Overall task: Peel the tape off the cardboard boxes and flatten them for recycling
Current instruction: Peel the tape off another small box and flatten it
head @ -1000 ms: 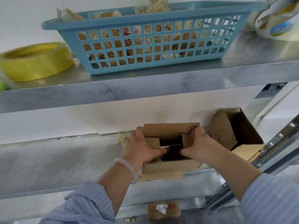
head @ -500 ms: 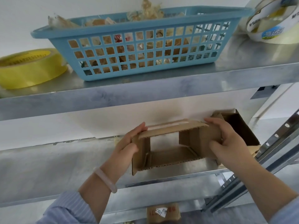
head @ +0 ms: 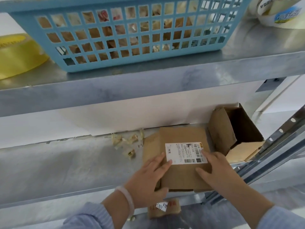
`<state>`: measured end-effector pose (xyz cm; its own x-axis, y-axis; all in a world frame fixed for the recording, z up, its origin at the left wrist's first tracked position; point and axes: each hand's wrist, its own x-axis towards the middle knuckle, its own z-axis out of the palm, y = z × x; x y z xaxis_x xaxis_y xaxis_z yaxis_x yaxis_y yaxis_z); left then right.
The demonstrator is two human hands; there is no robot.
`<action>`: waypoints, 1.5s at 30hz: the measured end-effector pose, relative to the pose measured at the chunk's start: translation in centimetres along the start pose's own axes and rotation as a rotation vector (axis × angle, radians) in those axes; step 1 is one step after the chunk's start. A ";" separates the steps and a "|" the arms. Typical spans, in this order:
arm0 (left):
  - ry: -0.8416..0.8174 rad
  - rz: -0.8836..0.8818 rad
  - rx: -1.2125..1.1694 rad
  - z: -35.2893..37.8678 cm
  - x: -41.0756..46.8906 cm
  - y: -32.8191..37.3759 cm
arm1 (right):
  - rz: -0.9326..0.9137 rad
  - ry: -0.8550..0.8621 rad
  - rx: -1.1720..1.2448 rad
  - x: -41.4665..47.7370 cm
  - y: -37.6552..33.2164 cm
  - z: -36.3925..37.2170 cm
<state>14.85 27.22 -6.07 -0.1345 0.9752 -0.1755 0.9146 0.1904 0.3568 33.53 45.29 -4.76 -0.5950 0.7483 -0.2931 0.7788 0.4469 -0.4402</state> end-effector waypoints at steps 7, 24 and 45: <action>-0.083 -0.124 0.194 1.8 3.5 -0.9 | -0.014 -0.037 -0.165 1.4 1.5 2.7; -0.010 -0.194 0.260 4.4 7.2 -3.1 | -0.314 0.021 -0.449 6.1 0.1 5.2; 0.121 -0.278 0.255 3.6 9.3 -3.6 | -0.352 0.062 -0.409 9.0 1.6 5.5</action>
<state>11.64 35.21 -12.33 -0.4206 0.8995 -0.1184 0.9002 0.4300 0.0686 28.33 50.07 -12.80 -0.8304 0.5414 -0.1313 0.5559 0.8205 -0.1328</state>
